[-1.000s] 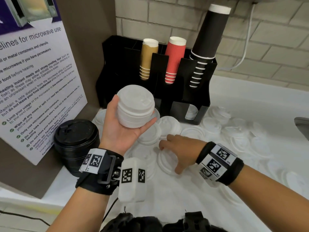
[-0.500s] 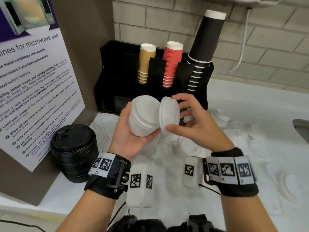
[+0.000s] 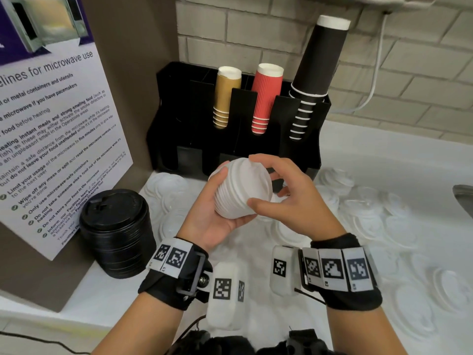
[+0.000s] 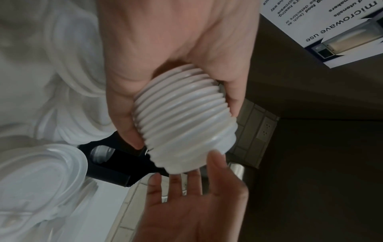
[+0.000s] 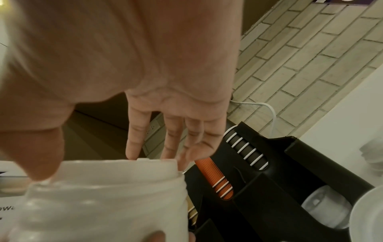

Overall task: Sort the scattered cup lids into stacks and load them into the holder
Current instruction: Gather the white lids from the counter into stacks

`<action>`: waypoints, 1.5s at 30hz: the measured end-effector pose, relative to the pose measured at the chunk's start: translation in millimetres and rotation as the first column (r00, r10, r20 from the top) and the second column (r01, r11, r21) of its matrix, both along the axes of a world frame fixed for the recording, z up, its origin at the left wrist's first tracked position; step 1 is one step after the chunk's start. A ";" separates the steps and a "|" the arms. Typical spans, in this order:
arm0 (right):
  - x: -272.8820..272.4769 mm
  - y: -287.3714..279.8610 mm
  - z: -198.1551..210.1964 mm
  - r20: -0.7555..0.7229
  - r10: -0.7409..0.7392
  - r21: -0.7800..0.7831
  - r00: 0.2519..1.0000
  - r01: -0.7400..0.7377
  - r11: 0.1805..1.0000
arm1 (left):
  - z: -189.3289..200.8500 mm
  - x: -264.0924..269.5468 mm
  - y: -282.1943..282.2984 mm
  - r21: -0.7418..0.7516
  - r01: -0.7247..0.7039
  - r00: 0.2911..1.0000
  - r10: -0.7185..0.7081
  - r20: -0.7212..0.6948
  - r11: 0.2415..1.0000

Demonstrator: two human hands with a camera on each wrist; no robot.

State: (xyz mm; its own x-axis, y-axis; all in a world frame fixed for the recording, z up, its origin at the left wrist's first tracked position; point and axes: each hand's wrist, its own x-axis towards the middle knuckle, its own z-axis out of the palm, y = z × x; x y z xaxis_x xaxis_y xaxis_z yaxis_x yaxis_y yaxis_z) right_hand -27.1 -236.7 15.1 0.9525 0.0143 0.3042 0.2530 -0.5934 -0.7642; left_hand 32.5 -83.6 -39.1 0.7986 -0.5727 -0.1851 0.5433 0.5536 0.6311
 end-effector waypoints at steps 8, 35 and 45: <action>9.7 -0.9 -0.3 0.008 0.022 -0.055 1.000 -0.022 0.998 | -2.3 -0.9 0.2 -0.079 0.006 1.000 -0.008 -0.016 0.997; 84.9 0.8 -34.4 -0.391 -0.200 -0.883 0.898 -0.304 0.357 | 3.5 6.5 34.2 -0.155 -0.220 0.973 0.206 -0.100 0.963; 96.1 2.4 -28.4 -0.440 -0.176 -0.837 0.881 -0.331 0.437 | 6.9 11.3 47.7 -0.187 -0.279 0.960 0.271 -0.068 0.942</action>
